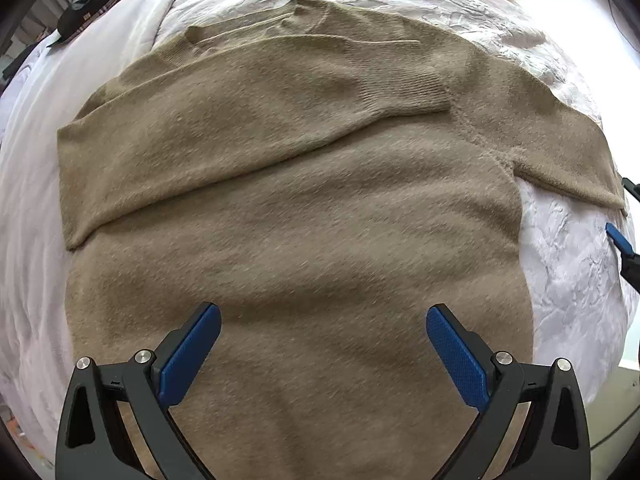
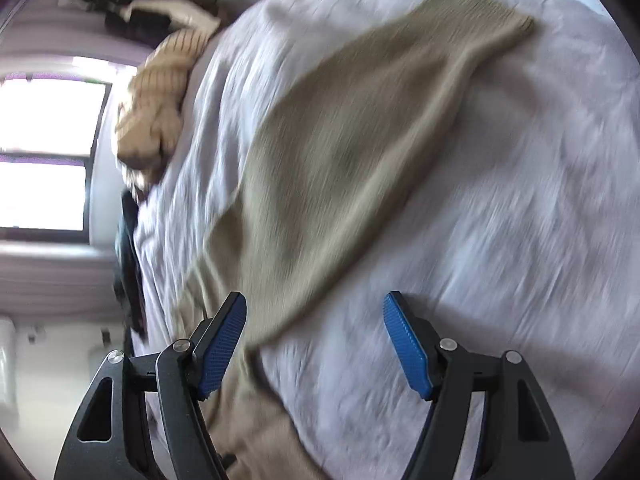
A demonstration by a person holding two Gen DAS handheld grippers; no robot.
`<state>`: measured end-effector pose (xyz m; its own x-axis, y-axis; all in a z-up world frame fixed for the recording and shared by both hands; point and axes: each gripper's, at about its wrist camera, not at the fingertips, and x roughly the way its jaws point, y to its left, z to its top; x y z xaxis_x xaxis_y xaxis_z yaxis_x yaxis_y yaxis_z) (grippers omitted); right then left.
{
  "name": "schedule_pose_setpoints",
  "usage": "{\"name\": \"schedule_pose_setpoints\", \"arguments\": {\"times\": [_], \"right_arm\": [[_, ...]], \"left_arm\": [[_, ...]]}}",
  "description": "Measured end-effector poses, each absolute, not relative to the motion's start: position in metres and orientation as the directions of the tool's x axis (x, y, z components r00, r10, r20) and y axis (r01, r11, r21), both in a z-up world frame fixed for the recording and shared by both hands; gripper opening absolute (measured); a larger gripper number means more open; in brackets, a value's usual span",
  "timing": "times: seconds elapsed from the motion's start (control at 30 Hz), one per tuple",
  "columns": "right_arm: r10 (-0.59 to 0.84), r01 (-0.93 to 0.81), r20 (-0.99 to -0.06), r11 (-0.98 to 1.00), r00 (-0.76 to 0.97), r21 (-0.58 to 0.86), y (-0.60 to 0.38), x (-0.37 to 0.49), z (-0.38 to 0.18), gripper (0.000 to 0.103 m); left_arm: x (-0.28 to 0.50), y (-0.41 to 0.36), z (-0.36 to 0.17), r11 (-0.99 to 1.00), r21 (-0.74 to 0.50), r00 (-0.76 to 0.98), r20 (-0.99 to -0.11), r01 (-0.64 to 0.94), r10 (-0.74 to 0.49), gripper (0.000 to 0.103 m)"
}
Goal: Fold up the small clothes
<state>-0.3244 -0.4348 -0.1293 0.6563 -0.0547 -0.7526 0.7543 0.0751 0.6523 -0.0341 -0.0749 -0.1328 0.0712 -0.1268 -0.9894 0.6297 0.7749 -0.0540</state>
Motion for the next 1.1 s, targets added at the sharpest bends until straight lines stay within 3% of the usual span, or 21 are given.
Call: {"name": "schedule_pose_setpoints", "arguments": {"times": [0.2, 0.5, 0.57, 0.6, 0.63, 0.8, 1.1], "right_arm": [[-0.157, 0.728, -0.723, -0.031, 0.673, 0.685, -0.478, -0.348, -0.136, 0.074], [-0.203, 0.609, -0.625, -0.142, 0.754, 0.781, -0.505, -0.364, -0.150, 0.071], [-0.197, 0.593, -0.615, -0.164, 0.763, 0.788, -0.505, -0.366, -0.154, 0.047], [-0.190, 0.590, -0.616, -0.177, 0.765, 0.788, -0.505, -0.367, -0.157, 0.022], [-0.192, 0.572, -0.602, -0.192, 0.775, 0.797, -0.504, -0.369, -0.160, 0.006], [-0.204, 0.508, -0.530, -0.153, 0.823, 0.848, -0.497, -0.363, -0.147, 0.005], [-0.073, 0.457, -0.452, 0.182, 0.889, 0.871, -0.473, -0.253, -0.068, 0.005]], "left_arm": [[-0.036, -0.094, -0.134, 0.774, -0.054, 0.083, -0.987, 0.630, -0.136, 0.103], [-0.032, -0.118, -0.133, 0.787, -0.050, 0.103, -0.984, 0.615, -0.143, 0.103], [-0.029, -0.119, -0.134, 0.790, -0.048, 0.106, -0.984, 0.611, -0.142, 0.103], [-0.028, -0.120, -0.134, 0.792, -0.046, 0.108, -0.984, 0.608, -0.140, 0.103], [-0.028, -0.120, -0.134, 0.794, -0.042, 0.111, -0.984, 0.607, -0.137, 0.103], [-0.019, -0.119, -0.134, 0.802, -0.009, 0.135, -0.984, 0.597, -0.112, 0.103], [-0.002, -0.082, -0.131, 0.840, -0.008, 0.160, -0.981, 0.543, -0.113, 0.103]]}}
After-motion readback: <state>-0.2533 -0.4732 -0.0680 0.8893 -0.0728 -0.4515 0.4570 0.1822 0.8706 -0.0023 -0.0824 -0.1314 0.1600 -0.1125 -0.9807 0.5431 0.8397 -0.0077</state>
